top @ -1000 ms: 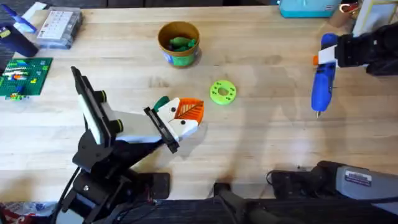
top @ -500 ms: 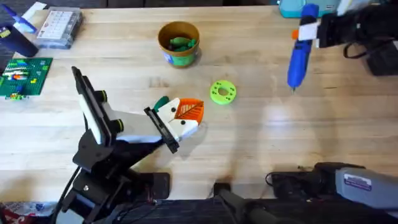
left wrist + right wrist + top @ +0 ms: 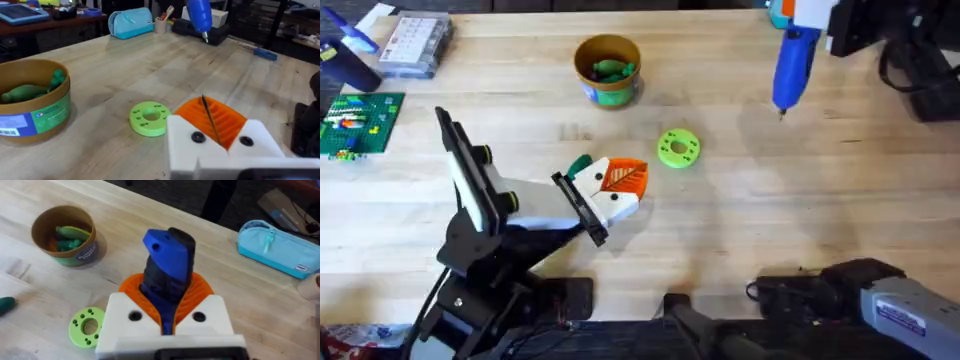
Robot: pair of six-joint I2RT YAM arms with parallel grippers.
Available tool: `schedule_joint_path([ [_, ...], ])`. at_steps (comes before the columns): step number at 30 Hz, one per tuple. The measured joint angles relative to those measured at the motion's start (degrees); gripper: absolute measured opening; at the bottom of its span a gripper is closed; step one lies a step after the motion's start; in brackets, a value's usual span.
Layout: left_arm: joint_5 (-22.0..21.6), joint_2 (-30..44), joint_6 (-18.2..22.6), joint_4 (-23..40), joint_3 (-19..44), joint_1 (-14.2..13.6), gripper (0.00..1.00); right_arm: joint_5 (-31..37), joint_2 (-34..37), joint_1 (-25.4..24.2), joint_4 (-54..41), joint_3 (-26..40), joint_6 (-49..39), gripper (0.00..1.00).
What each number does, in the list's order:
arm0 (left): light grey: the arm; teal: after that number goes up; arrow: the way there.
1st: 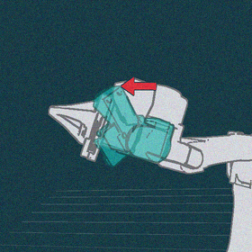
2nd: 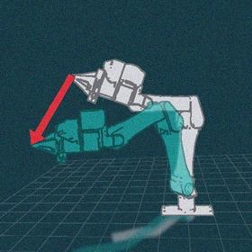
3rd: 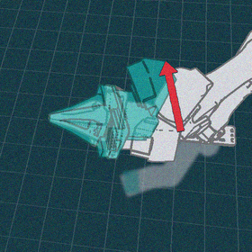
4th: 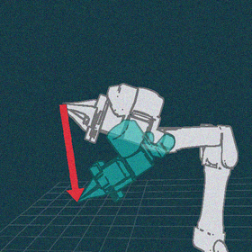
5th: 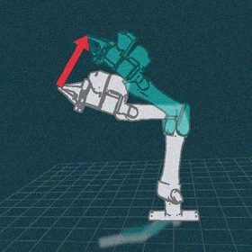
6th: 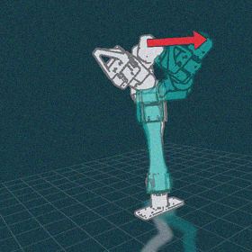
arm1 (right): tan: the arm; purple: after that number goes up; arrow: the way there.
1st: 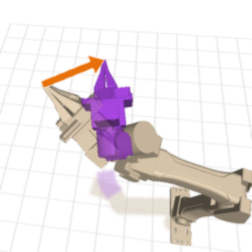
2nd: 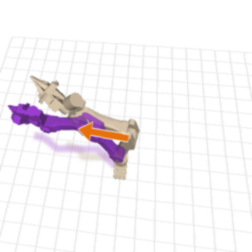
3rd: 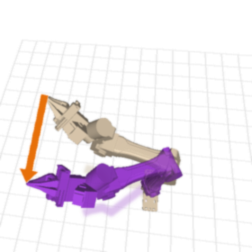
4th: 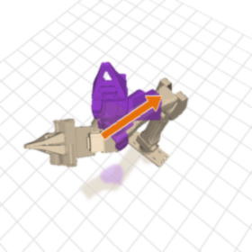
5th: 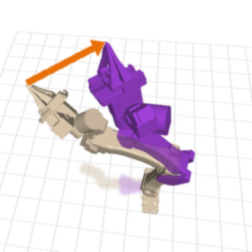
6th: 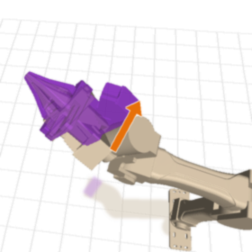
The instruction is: Pick up the gripper from the table and insert it into the empty holder that is missing its gripper. Then pick up a screw, insert it into the mounting hole, and use the screwdriver to tighten it. Finally, clean up the table by picking up the vegetable and placing it into the bucket.
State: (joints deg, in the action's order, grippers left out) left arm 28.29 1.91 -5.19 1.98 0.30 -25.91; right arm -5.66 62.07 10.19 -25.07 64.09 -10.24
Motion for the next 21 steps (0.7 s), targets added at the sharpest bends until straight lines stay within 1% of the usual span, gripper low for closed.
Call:
schedule_joint_path([
  [5, 0.00, 0.02, -0.01, 0.77, 0.00, 0.00, 0.010, 0.31, -1.81, 3.93, 3.71, -0.08, -0.02, 0.072],
  [13, 0.00, 0.02, 0.00, 0.83, 0.00, 0.00, 0.010, 0.25, -9.08, 9.76, 5.48, -0.08, -0.02, 0.072],
  [17, -0.02, 0.00, 0.00, 0.83, 0.00, 0.00, 0.010, -1.55, -11.55, 11.95, 6.39, -0.17, -0.02, 0.072],
  [19, -0.02, 0.02, 0.00, 0.83, 0.00, 0.00, 0.010, -2.82, -12.62, 12.85, 8.21, -0.72, -0.02, 0.072],
  [21, 0.00, 0.02, 0.00, 0.84, 0.00, 0.00, 0.010, -3.91, -14.30, 13.87, 11.80, -2.91, -0.02, 0.072],
])
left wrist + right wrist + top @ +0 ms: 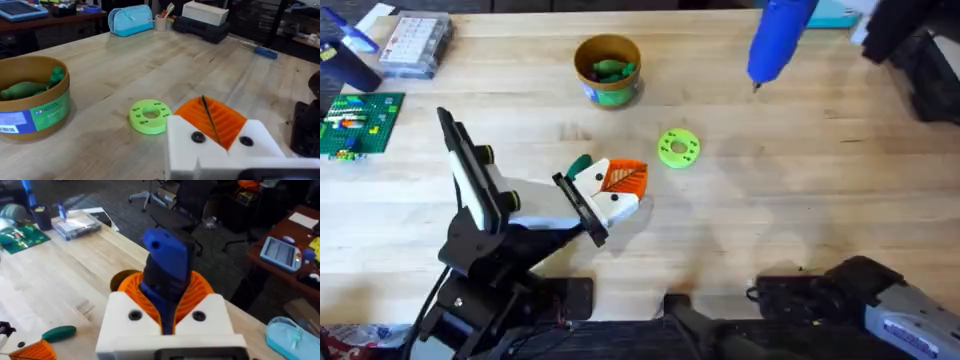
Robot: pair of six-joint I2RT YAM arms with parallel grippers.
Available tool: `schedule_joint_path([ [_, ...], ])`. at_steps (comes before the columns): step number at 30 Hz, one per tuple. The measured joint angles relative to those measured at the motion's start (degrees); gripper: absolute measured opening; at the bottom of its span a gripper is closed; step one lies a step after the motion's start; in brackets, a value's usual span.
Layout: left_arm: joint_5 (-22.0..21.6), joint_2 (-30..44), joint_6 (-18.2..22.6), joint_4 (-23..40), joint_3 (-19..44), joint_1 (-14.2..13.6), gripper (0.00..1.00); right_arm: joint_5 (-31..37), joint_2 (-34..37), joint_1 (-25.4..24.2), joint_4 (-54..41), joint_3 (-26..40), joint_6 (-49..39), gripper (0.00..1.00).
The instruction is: Pick up the gripper from the table and insert it into the empty holder that is missing its gripper. Then pick up a screw, insert it into the mounting hole, and use the screwdriver to tighten it. Finally, clean up the table by picking up the vegetable and placing it into the bucket.
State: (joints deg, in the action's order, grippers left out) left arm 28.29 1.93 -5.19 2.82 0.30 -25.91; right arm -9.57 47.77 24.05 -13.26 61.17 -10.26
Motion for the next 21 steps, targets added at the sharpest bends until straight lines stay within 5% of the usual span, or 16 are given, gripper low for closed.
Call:
schedule_joint_path([
  [4, 0.00, -0.01, -0.01, -0.01, 0.00, 0.00, 0.010, -1.27, -4.03, 1.83, 11.04, -8.54, 0.65, 0.072],
  [12, 0.00, -0.01, -0.01, -0.01, 0.00, 0.00, 0.010, -2.16, -6.42, 5.17, 47.34, -29.54, 9.05, 0.072],
  [21, 0.00, 0.00, 0.00, -0.01, 0.00, 0.00, 0.010, -2.36, -1.76, 9.91, 60.79, -32.52, 20.29, 0.072],
])
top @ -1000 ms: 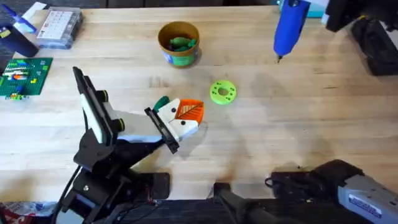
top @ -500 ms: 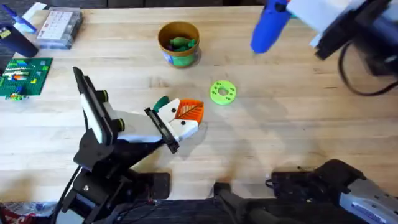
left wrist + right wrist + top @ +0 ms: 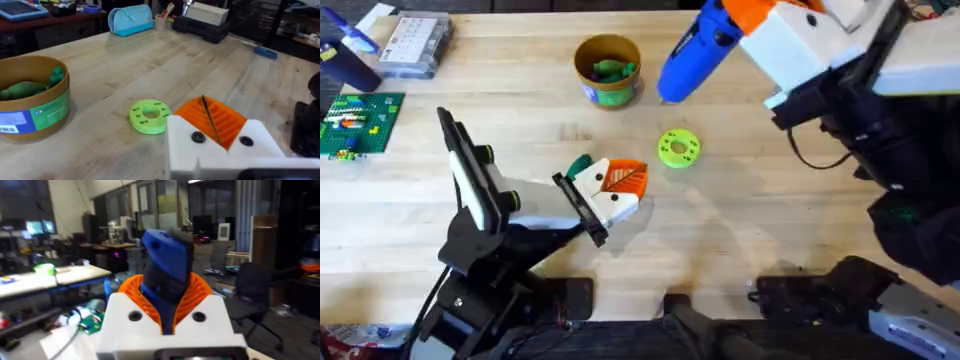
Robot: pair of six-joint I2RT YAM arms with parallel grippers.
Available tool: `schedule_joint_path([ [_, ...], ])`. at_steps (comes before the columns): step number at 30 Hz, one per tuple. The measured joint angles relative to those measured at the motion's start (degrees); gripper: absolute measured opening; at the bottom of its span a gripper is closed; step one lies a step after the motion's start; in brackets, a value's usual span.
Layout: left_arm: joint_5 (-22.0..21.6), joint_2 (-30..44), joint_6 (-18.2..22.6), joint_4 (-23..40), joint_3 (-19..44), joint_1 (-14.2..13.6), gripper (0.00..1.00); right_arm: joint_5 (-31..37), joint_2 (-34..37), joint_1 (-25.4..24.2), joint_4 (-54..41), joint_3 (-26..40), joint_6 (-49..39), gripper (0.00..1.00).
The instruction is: Pick up the gripper from the table and insert it into the empty holder that is missing its gripper. Then pick up a screw, insert it into the mounting hole, and use the screwdriver to tighten it. Finally, clean up the table by picking up the vegetable and placing it into the bucket.
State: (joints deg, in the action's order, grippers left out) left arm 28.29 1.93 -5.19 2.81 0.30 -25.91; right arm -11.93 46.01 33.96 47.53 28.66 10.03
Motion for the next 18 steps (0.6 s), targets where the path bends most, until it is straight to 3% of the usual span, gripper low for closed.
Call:
schedule_joint_path([
  [7, 0.00, -0.02, -0.02, 0.00, 0.00, 0.00, 0.010, -0.41, 5.63, 5.02, 9.58, -0.04, 9.05, 0.072],
  [18, 0.00, 0.00, 0.00, 0.02, 0.00, 0.00, 0.010, 0.97, 7.75, 6.81, 10.69, -0.04, 12.74, 0.072],
])
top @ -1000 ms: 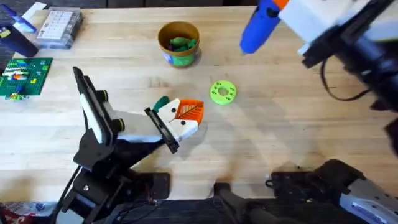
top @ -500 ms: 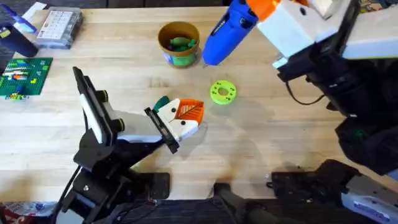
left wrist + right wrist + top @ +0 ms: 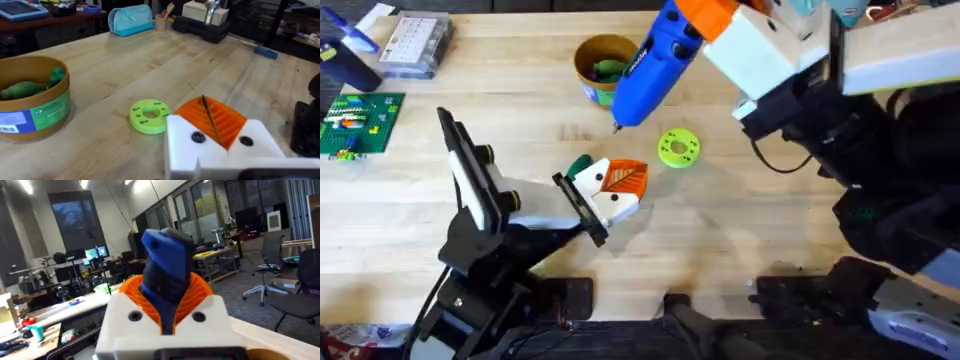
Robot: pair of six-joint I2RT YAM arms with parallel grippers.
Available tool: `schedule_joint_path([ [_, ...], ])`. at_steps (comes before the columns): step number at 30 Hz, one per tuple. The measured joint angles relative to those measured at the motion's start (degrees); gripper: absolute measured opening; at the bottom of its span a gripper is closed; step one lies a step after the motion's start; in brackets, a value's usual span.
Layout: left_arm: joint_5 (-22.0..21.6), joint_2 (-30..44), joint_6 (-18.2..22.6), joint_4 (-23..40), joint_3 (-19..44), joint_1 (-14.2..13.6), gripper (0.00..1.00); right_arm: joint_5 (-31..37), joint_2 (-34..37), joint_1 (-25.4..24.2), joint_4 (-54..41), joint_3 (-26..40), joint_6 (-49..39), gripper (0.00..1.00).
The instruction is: Pick up the gripper from the table and insert it into the empty holder that is missing its gripper. Then pick up a screw, insert it into the mounting hole, and use the screwdriver to tighten it. Finally, clean up the table by picking up the vegetable and placing it into the bucket.
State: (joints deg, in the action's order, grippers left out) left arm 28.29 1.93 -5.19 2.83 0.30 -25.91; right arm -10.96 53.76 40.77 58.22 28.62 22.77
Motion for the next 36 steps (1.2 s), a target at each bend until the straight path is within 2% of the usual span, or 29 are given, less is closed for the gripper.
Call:
schedule_joint_path([
  [6, 0.00, 0.00, 0.00, -0.02, 0.00, 0.00, 0.010, 0.45, -0.02, 0.00, 0.91, 0.00, 0.13, 0.072],
  [9, 0.00, 0.00, 0.00, -0.02, 0.00, 0.00, 0.010, -1.39, -0.02, 0.00, 0.39, 0.02, -1.08, 0.072],
  [18, 0.00, 0.00, 0.00, -0.02, 0.00, 0.00, 0.010, -6.44, 2.13, 1.14, -9.05, 4.48, -4.05, 0.072],
  [31, 0.00, -0.02, 0.00, -0.02, 0.00, 0.00, 0.010, -8.88, 6.16, 5.56, -8.84, 6.21, -5.29, 0.072],
  [36, 0.00, 0.00, 0.00, -0.02, 0.00, 0.00, 0.010, -8.90, 6.69, 5.84, -8.94, 6.21, -7.64, 0.072],
])
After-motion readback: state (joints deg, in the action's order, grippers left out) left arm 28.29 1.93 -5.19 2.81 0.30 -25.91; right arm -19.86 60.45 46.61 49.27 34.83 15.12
